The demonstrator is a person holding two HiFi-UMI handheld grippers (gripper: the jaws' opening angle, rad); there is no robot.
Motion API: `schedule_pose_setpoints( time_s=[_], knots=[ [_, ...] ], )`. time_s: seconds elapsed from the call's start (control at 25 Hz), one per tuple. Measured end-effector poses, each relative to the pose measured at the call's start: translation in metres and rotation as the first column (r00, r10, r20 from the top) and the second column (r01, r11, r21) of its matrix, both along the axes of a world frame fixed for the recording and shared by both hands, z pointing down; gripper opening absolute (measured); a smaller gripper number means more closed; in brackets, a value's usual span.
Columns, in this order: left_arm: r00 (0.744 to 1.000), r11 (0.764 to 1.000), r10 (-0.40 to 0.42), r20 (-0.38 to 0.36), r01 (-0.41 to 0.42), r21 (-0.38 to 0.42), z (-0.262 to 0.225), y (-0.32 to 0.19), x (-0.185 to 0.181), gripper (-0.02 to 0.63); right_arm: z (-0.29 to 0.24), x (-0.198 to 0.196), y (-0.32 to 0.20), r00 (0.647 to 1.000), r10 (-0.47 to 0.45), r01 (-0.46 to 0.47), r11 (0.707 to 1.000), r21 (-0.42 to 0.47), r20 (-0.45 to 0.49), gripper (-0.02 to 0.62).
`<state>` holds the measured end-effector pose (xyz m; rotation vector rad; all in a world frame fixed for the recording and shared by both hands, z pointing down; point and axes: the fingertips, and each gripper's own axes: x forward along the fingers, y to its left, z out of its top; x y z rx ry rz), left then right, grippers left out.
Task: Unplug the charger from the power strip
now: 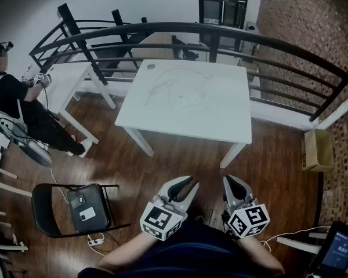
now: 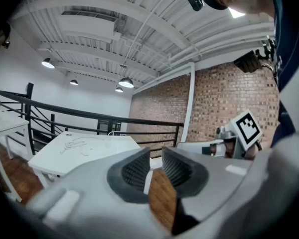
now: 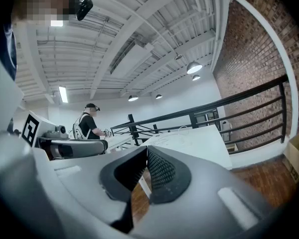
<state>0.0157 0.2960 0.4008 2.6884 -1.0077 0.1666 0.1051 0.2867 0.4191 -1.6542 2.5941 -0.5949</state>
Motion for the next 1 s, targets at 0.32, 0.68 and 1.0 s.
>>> schedule_pose_setpoints(
  time_s=[0.32, 0.68, 1.0],
  knots=[
    [1.0, 1.0, 0.011, -0.026, -0.011, -0.009, 0.016, -0.058, -0.003, 0.077, 0.016, 0.008, -0.048, 0.999, 0.046, -0.047, 0.999, -0.016, -0.026, 0.011],
    [0.997, 0.999, 0.037, -0.066, -0.037, 0.004, 0.02, -0.209, -0.017, 0.021, 0.032, 0.019, -0.17, 0.983, 0.163, -0.171, 0.98, -0.1, -0.082, 0.011],
    [0.999, 0.999, 0.041, -0.01, -0.041, -0.028, 0.045, -0.325, -0.056, 0.006, 0.043, 0.023, -0.27, 0.955, 0.214, -0.242, 0.963, -0.121, -0.207, 0.011]
  ],
)
